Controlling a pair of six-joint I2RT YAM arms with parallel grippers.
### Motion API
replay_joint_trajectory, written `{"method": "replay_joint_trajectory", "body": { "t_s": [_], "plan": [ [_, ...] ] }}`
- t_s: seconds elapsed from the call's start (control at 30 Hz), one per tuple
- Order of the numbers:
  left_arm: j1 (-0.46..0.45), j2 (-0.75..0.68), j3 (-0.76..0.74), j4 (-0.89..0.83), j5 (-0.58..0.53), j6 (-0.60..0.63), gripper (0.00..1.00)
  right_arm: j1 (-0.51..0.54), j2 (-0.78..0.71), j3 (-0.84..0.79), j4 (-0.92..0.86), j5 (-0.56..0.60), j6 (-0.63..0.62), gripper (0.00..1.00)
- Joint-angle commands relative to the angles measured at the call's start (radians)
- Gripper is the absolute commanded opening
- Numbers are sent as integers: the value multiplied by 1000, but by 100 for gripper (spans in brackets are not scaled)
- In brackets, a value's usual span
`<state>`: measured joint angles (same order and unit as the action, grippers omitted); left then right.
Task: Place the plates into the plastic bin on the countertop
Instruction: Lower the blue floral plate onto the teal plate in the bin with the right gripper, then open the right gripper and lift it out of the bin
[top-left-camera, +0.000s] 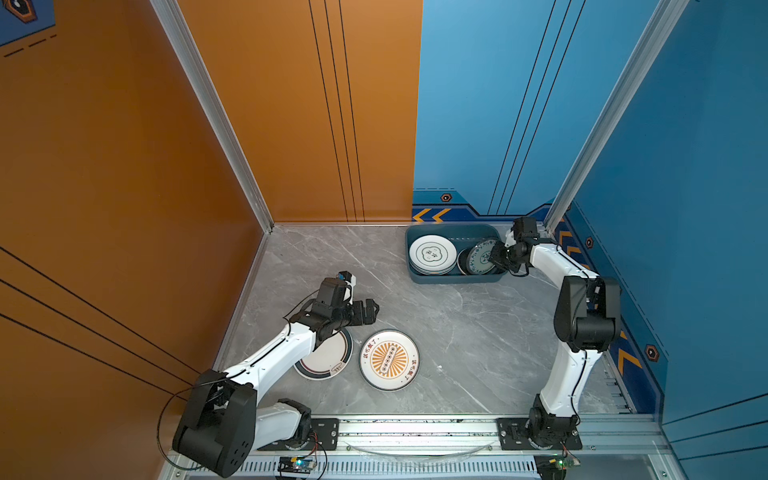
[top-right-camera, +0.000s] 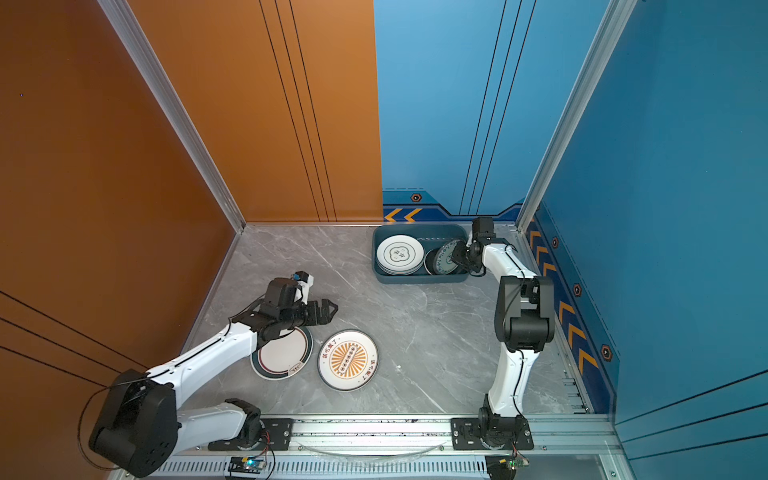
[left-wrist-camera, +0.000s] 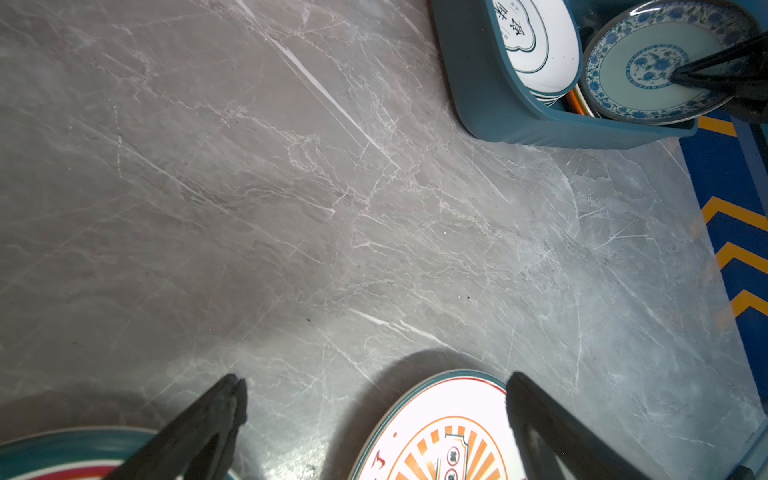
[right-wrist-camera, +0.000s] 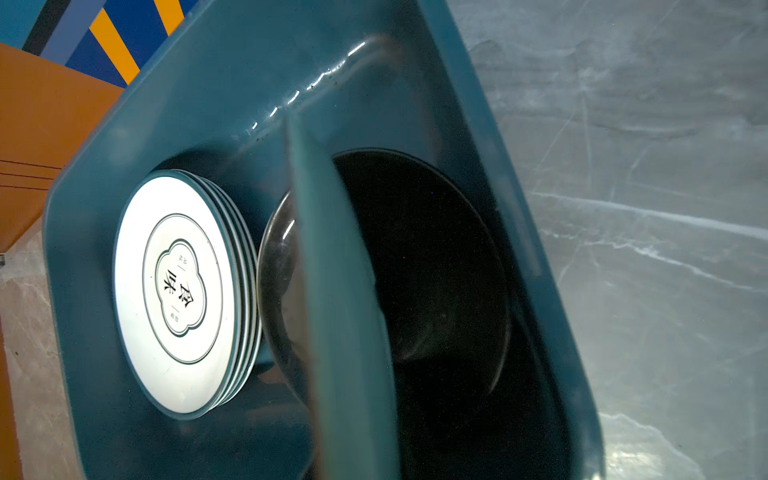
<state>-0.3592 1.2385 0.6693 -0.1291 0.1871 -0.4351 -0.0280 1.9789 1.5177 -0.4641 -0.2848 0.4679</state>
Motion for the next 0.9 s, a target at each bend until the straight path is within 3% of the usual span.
{"method": "replay_joint_trajectory", "body": {
  "t_s": [0.0,0.13,0.43,0.87],
  "plan": [
    [2,10,29,2,21,-1,100,-9,10,-4,-31,18,-9,25],
    [2,14,32,3,20,-3,100,-10,-6,-16,-36,29,-11,33],
    [2,18,42,9,23,-7,99,-13,-48,-48,-56,67,-27,39],
    [2,-10,13,12,23,-11,99,-28,-138,-116,-75,125,-52,40]
  ]
}}
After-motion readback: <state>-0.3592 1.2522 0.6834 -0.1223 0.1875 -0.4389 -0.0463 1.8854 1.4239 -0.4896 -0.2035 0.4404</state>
